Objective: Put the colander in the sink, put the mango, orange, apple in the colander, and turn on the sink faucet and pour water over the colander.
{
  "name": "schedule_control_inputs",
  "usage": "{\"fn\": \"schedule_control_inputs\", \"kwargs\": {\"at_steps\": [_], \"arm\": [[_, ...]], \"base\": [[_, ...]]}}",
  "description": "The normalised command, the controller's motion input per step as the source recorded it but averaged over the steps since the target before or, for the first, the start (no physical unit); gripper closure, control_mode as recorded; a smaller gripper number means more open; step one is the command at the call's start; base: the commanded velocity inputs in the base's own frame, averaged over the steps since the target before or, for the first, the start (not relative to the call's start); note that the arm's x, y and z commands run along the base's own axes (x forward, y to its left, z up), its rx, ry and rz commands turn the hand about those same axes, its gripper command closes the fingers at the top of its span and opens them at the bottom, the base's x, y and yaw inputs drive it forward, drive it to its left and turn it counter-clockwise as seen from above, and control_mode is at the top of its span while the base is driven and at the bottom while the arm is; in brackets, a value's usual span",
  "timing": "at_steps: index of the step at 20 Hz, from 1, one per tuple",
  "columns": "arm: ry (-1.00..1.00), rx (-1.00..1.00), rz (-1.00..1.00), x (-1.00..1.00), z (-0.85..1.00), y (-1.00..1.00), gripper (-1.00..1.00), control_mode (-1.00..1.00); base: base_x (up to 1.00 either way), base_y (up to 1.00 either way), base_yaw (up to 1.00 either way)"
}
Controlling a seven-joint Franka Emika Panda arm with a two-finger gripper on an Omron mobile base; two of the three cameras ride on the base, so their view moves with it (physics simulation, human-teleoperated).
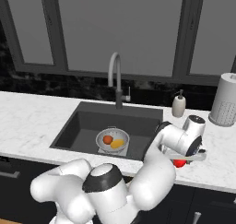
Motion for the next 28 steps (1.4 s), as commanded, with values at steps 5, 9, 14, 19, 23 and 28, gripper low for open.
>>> {"fn": "schedule_control_inputs", "kwargs": {"at_steps": [5, 9, 14, 19, 23, 28], "arm": [[-0.06, 0.11, 0.0, -0.25, 0.48, 0.87, 1.0, -1.0], [-0.11, 0.09, 0.0, 0.0, 0.5, 1.0, 1.0, -1.0], [-0.03, 0.07, 0.0, 0.09, 0.14, 1.0, 1.0, -1.0], [0.0, 0.11, 0.0, 0.65, 0.0, 0.88, 1.0, -1.0], [0.0, 0.12, 0.0, 0.81, -0.01, 0.63, 1.0, -1.0], [0.06, 0.08, 0.0, 0.61, -0.28, 0.41, 1.0, -1.0]], "base": [[0.0, 0.0, 0.0], [0.0, 0.0, 0.0], [0.0, 0.0, 0.0], [0.0, 0.0, 0.0], [0.0, 0.0, 0.0], [0.0, 0.0, 0.0]]}}
